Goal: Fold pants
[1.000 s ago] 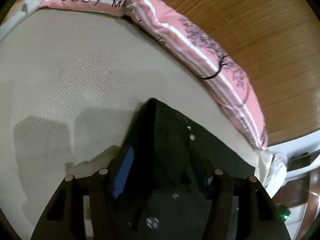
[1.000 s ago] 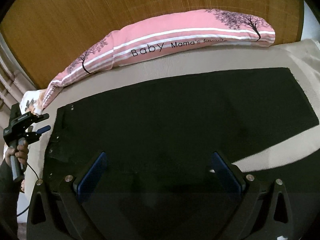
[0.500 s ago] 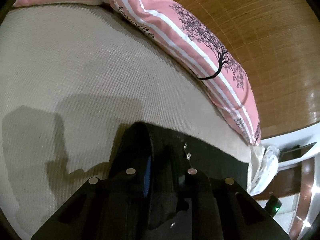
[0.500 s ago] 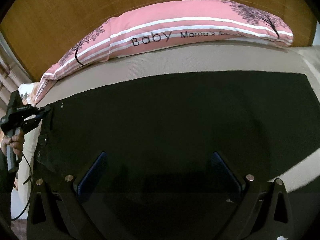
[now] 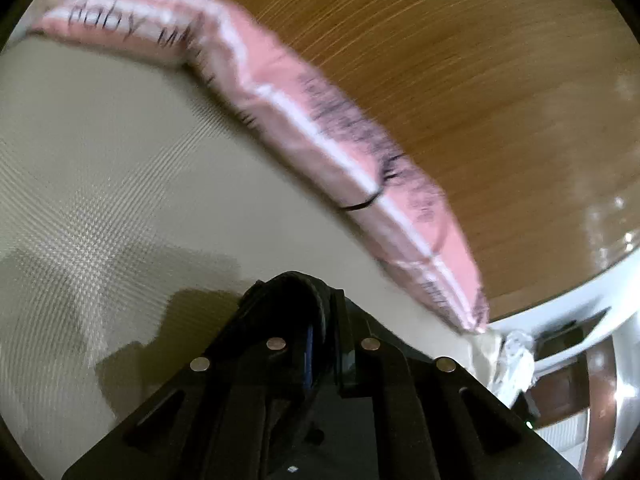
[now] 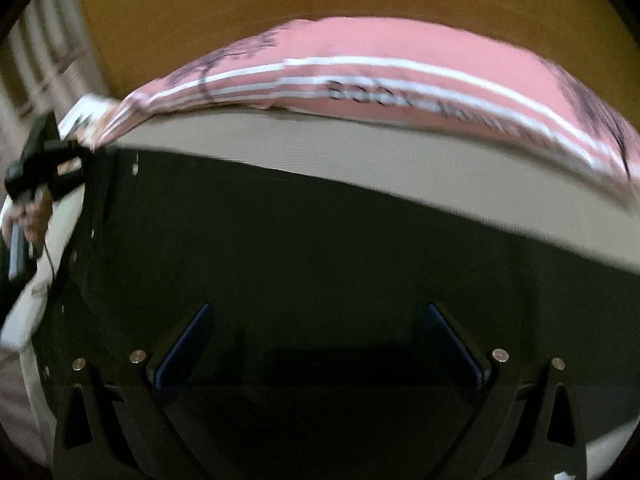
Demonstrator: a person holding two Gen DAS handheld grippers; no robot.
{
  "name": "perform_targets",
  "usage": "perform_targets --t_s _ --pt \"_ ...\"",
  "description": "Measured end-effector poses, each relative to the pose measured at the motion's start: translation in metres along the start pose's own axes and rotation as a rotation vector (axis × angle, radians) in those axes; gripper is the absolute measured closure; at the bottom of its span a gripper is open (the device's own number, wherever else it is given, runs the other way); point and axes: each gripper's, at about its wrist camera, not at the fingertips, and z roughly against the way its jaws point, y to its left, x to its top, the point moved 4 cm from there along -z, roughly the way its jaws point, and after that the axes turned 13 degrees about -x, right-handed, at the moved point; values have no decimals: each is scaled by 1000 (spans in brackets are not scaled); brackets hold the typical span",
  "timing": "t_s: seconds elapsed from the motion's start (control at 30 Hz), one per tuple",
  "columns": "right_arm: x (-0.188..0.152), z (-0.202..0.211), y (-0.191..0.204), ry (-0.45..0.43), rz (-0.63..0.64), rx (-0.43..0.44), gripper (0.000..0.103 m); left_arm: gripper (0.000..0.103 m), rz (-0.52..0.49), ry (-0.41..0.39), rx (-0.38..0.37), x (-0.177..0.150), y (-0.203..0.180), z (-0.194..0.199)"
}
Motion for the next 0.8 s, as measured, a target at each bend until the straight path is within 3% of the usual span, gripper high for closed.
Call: perform_targets --t_s 0.2,0.4,0.53,0.63,0.7,0.8 --pt "45 -8 -13 10 178 112 0 96 -75 -52 -61 -13 -38 28" --pt "78 -38 -22 102 333 202 7 96 -118 -75 -87 -24 -58 48" --pt "84 -52 -22 200 452 315 13 96 -135 -74 -78 -28 -62 53" --pt "82 -63 -16 268 559 391 22 96 -148 -72 -67 -30 -66 55" --pt "83 -69 -14 299 589 418 35 96 -170 -70 -56 -29 -68 56" --pt "83 -79 -15 337 626 440 42 96 -168 -69 -46 -28 -67 56"
